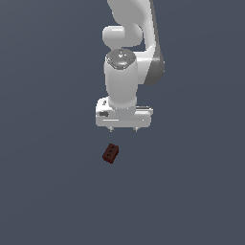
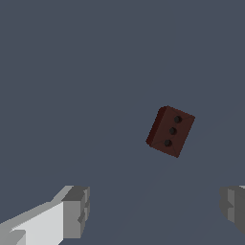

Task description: Pick up the object and move it to a goal position.

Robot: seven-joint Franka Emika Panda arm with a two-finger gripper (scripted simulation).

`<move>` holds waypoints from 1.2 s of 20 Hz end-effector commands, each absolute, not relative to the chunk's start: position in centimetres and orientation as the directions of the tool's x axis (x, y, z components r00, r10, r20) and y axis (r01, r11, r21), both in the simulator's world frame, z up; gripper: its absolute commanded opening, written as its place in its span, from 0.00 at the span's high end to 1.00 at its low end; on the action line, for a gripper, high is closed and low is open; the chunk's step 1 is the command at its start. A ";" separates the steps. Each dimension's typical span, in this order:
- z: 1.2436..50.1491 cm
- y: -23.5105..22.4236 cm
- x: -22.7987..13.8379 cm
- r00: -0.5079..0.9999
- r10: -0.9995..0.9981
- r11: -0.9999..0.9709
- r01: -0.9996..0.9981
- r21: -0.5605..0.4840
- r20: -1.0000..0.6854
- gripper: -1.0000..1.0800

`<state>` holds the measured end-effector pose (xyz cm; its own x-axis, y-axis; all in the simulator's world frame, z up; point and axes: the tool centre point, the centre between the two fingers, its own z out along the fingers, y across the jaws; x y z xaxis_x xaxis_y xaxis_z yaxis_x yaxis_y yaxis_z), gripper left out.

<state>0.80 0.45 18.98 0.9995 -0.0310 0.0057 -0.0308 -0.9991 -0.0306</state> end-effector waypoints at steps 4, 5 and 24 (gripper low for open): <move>19.2 1.0 0.9 1.000 -0.025 -0.999 -0.024 -0.036 0.010 0.04; 19.4 1.4 0.9 1.000 -0.020 -0.999 -0.019 -0.041 0.013 0.04; 16.3 0.3 2.3 0.990 -0.140 -0.989 -0.139 -0.047 0.012 0.04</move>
<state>2.09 0.95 17.21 0.9940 -0.1081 0.0160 -0.1071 -0.9929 -0.0508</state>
